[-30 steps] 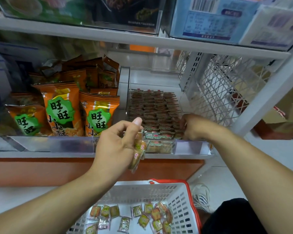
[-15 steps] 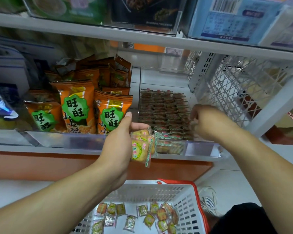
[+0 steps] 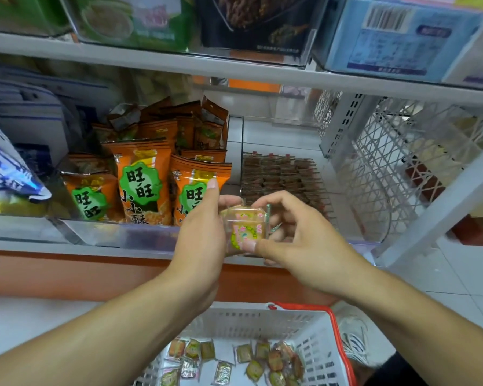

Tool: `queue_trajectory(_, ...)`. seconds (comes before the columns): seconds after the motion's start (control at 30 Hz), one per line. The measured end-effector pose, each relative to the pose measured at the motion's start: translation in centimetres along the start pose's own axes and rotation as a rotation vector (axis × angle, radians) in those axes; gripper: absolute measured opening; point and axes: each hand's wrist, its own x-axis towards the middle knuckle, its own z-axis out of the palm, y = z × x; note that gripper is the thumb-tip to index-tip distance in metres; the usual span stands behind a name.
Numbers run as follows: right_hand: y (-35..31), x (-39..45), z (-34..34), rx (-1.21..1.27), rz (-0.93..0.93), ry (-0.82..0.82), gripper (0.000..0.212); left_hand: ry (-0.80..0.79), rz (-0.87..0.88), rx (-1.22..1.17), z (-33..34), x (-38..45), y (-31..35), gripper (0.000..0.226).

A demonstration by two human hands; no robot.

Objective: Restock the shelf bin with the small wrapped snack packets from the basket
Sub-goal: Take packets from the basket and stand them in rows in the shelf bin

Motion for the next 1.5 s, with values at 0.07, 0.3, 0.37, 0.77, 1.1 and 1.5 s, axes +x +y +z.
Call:
queue_trajectory(0.07,0.0,0.2,-0.7,0.107,0.044,0.019,0.044,-0.04,-0.004,0.026,-0.2,0.3,0.1,0.039)
queue_trajectory(0.3,-0.7,1.1,-5.4,0.101,0.099,0.197,0.034,-0.082,-0.042,0.145,-0.6,0.5,-1.2,0.014)
queue_trajectory(0.37,-0.4,1.5,-8.3,-0.179,0.119,0.261,0.035,-0.098,-0.034,0.182,-0.6,0.4,-1.6,0.013)
queue_trajectory(0.77,4.6,3.7,-11.8,-0.745,0.499,-0.245,0.032,-0.114,0.026,0.235,0.1,0.9,-2.8,0.019)
queue_trajectory(1.1,5.6,3.8,-11.9,-0.604,0.539,-0.292,0.011,-0.182,0.014,0.255,-0.1,1.1,-3.3,0.018)
queue_trajectory(1.5,4.8,4.8,-9.8,-0.863,0.616,-0.241,0.045,-0.164,-0.003,0.268,-0.1,1.0,-3.5,0.005)
